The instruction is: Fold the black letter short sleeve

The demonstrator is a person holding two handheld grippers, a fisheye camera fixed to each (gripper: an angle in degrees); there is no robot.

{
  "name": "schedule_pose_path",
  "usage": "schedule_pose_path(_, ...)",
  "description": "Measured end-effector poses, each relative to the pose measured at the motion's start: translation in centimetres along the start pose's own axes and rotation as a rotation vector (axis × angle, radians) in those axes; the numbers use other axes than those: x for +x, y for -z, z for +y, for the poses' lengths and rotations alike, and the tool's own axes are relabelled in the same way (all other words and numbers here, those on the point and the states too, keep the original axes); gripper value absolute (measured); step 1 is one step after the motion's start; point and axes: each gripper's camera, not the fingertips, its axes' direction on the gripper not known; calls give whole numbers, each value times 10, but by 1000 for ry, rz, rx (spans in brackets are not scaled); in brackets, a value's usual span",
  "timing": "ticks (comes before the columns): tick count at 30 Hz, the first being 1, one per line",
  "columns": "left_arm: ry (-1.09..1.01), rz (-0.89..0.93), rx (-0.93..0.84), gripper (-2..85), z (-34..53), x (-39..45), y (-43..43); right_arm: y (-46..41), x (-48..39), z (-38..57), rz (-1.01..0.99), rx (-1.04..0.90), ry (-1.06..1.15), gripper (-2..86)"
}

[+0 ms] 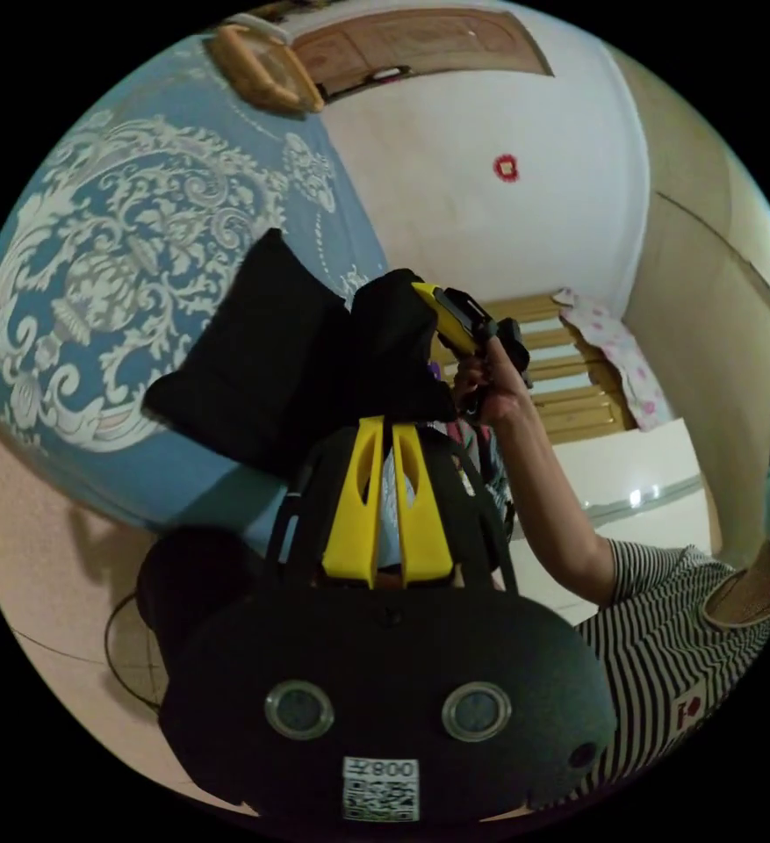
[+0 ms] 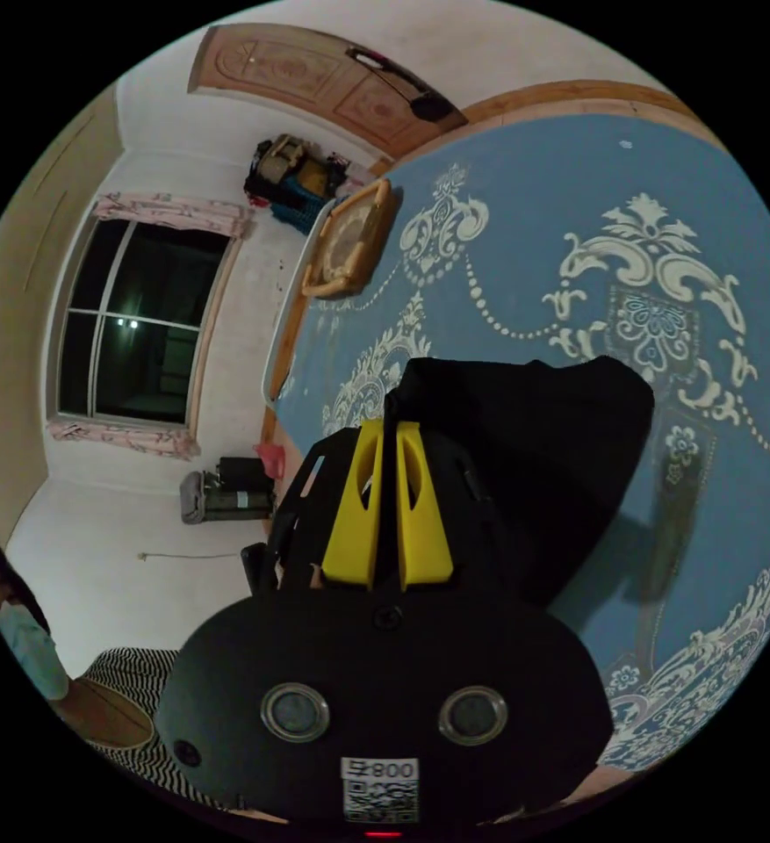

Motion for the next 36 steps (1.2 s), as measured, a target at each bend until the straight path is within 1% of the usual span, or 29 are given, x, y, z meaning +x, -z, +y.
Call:
schedule_pose_path(1,41,24,19,15,-5,-15,13,-9,-3,-4,9,-9,-1,20)
schedule_pose_path(5,108,12,39,15,-19,-52,46,-69,-20,-27,41,-76,-6,21)
schedule_pose_path(10,200,43,51,16,-35,-100,82,-130,-36,-48,99,-134,0,21)
schedule_pose_path(13,261,55,56,17,-40,-125,96,-166,-38,-58,171,-187,-20,22)
schedule_pose_path(17,279,71,67,16,-46,-143,113,-203,-38,-67,153,-207,-36,27)
schedule_pose_path(21,289,75,75,14,-49,-159,132,-227,-48,-71,161,-210,-3,30)
schedule_pose_path(26,270,64,87,9,-50,-167,153,-236,-64,-71,167,-185,93,29)
schedule_pose_path(29,232,26,93,5,-50,-163,164,-235,-72,-59,164,-164,165,24)
schedule_pose_path(31,161,-12,96,3,-50,-153,171,-238,-75,-45,187,-164,218,20)
schedule_pose_path(34,77,-40,69,2,-57,-143,168,-262,-69,-25,265,-229,245,13)
schedule_pose_path(36,41,-63,44,2,-64,-141,160,-292,-58,-17,343,-325,234,7)
